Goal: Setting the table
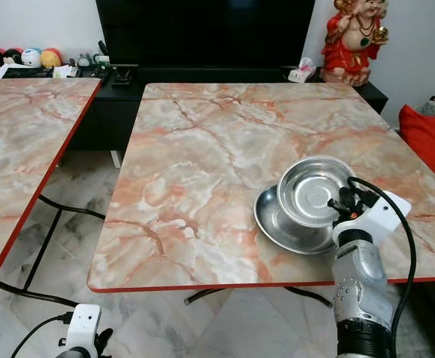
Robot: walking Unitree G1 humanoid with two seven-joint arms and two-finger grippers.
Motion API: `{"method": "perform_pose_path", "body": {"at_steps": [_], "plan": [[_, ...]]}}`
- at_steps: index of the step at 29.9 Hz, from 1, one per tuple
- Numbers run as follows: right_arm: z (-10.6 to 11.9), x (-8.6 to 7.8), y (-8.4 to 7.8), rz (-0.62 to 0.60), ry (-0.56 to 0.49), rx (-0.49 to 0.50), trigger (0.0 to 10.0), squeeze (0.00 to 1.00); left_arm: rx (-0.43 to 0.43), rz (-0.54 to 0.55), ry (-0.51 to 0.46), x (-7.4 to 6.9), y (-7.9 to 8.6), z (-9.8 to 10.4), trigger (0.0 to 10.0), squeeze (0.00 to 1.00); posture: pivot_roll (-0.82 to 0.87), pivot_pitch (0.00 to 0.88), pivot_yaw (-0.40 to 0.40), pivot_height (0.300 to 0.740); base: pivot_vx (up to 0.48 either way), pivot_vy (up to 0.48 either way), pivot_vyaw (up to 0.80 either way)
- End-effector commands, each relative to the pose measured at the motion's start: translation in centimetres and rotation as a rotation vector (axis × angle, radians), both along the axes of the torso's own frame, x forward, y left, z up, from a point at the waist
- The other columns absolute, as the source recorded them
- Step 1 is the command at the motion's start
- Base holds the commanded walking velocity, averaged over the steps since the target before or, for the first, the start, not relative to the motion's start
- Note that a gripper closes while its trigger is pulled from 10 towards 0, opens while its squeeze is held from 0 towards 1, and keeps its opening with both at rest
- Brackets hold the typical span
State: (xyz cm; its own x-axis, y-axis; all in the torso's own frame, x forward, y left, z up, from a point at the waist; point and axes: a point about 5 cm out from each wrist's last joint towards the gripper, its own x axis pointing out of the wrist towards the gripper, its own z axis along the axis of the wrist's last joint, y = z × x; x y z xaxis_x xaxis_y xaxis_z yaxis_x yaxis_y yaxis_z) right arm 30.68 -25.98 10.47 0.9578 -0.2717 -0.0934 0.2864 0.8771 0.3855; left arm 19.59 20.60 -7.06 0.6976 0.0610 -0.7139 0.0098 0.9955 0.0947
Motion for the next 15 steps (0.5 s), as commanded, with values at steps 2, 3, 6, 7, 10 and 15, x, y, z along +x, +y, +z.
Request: {"method": "perform_pose_path", "body": {"at_steps": [2, 3, 6, 7, 10, 15], "plan": [[-0.4, -0.1, 0.1, 0.006, 0.038, -0.001, 10.0, 0.0, 0.011, -0.009, 0.022, -0.2, 0.1, -0.1, 10.0, 0.0, 0.05, 0.0, -0.027, 0.74, 0.0, 0.0, 0.0], [-0.9, -0.2, 0.0, 0.001, 0.075, 0.0, 10.0, 0.0, 0.012, -0.008, 0.023, -0.2, 0.2, -0.1, 10.0, 0.0, 0.05, 0.0, -0.026, 0.74, 0.0, 0.0, 0.0], [-1.1, -0.2, -0.2, -0.006, 0.093, 0.001, 10.0, 0.0, 0.014, -0.008, 0.023, -0.2, 0.2, -0.1, 10.0, 0.0, 0.05, 0.0, -0.026, 0.74, 0.0, 0.0, 0.0], [-1.1, -0.3, -0.2, -0.005, 0.098, 0.008, 10.0, 0.0, 0.014, -0.008, 0.023, -0.2, 0.3, -0.1, 10.0, 0.0, 0.05, 0.0, -0.027, 0.74, 0.0, 0.0, 0.0], [-1.4, -0.4, -0.3, -0.002, 0.129, 0.002, 10.0, 0.0, 0.015, -0.009, 0.023, -0.2, 0.3, -0.1, 10.0, 0.0, 0.05, 0.0, -0.027, 0.74, 0.0, 0.0, 0.0], [-1.5, -0.5, -0.4, -0.006, 0.135, 0.01, 10.0, 0.0, 0.012, -0.012, 0.023, -0.2, 0.1, -0.1, 10.0, 0.0, 0.05, 0.0, -0.026, 0.74, 0.0, 0.0, 0.0]]}}
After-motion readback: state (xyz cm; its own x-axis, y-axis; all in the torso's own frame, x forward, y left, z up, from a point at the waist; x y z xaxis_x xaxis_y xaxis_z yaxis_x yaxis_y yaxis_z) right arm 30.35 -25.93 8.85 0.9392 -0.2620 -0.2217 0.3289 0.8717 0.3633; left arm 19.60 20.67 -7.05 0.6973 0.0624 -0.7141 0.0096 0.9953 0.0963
